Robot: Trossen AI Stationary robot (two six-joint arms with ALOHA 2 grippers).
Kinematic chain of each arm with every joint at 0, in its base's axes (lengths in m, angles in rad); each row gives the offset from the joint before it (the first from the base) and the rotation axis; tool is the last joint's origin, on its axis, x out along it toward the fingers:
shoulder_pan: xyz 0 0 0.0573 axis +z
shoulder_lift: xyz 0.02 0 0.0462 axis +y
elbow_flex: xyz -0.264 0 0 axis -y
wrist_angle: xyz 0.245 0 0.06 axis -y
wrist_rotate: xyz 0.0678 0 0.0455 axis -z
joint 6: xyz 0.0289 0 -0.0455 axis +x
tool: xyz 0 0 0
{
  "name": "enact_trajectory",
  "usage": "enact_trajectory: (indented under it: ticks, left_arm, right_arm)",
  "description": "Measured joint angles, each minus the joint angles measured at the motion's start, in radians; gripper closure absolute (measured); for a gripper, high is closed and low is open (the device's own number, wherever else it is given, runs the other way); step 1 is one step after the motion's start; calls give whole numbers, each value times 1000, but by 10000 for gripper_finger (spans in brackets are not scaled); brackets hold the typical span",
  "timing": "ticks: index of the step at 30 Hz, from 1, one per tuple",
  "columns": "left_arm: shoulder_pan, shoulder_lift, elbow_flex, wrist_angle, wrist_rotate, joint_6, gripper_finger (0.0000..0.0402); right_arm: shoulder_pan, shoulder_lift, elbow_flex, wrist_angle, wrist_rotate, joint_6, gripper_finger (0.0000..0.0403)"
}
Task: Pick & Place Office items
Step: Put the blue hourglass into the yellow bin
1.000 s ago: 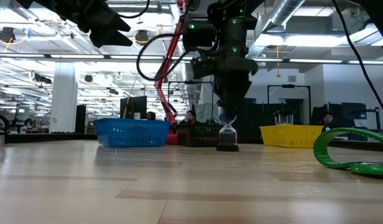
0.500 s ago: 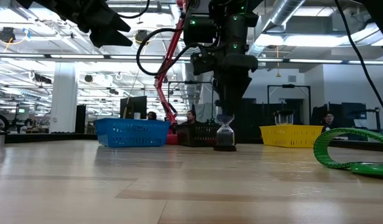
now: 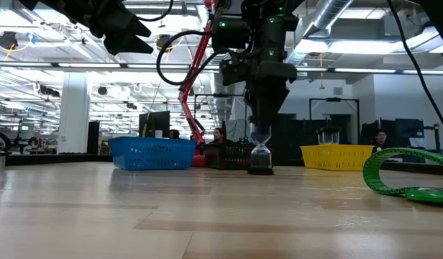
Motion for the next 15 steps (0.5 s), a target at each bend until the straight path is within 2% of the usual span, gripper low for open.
enact_trajectory:
  ticks: [5, 11, 15]
  left_arm:
    - [0, 0, 0, 0, -4, 0, 116]
    - [0, 0, 0, 0, -3, 0, 116]
    - [0, 0, 0, 0, -3, 0, 116]
  right_arm:
    - [0, 0, 0, -1, 0, -2, 203]
    - [0, 0, 0, -19, 0, -2, 186]
    - [0, 0, 0, -47, 0, -2, 205]
